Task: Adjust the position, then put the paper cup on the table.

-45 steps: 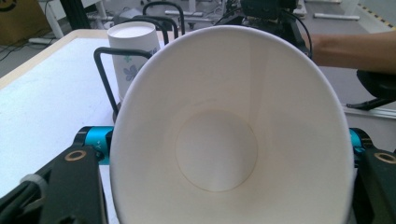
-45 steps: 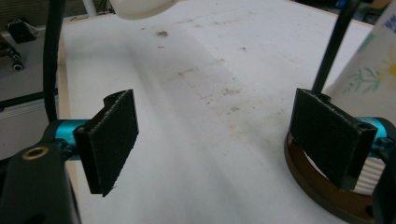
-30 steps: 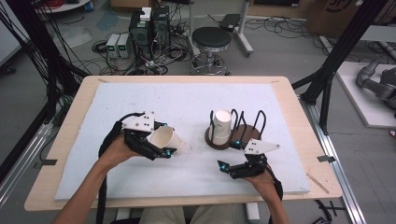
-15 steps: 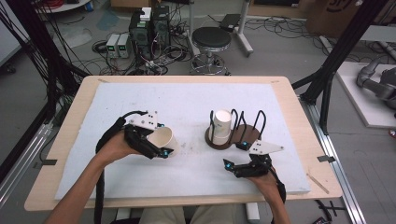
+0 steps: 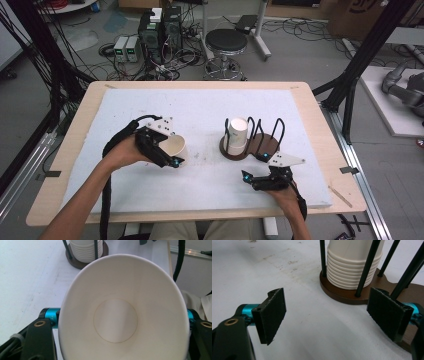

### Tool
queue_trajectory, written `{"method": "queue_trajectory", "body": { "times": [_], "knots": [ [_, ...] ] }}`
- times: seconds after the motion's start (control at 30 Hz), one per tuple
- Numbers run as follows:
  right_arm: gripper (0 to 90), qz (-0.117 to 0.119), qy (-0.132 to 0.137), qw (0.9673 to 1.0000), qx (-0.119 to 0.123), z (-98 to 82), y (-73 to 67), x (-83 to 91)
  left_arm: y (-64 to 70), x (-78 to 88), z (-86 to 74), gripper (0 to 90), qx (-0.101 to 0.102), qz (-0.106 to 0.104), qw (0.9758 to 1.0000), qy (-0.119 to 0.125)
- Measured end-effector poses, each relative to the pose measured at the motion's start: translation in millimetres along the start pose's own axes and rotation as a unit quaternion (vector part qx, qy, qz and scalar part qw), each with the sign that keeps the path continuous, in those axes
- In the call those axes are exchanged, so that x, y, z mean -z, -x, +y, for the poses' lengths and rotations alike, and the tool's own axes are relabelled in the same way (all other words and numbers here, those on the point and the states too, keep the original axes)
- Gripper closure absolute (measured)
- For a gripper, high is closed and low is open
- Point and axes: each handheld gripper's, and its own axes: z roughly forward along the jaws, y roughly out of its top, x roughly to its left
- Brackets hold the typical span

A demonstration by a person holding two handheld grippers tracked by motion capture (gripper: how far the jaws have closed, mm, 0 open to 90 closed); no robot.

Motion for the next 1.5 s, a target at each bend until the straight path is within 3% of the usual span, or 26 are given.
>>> {"method": "queue_trajectory", "body": {
  "times": [0.2, 0.97, 1.2, 1.5],
  "knots": [
    [16.1, 0.0, 0.0, 1.0, 0.001, -0.2, -0.1, 0.2, -1.0, -0.4, 1.5, 29.0, -0.001, 0.004, 0.9999, -0.012],
    [16.1, 0.002, -0.001, 1.0, 0.0, -0.4, -0.3, 0.1, -3.4, -1.1, 1.2, 29.0, 0.0, 0.006, 0.9999, -0.014],
    [16.1, 0.001, 0.001, 1.0, 0.004, -0.3, -0.1, -0.1, -2.1, -4.4, 3.3, 29.0, -0.001, 0.006, 0.9999, -0.013],
    [16.1, 0.0, 0.002, 1.0, 0.004, -0.4, -0.3, -0.1, -4.1, -16.1, 8.0, 28.9, -0.003, 0.005, 0.9996, -0.029]
  ]
}}
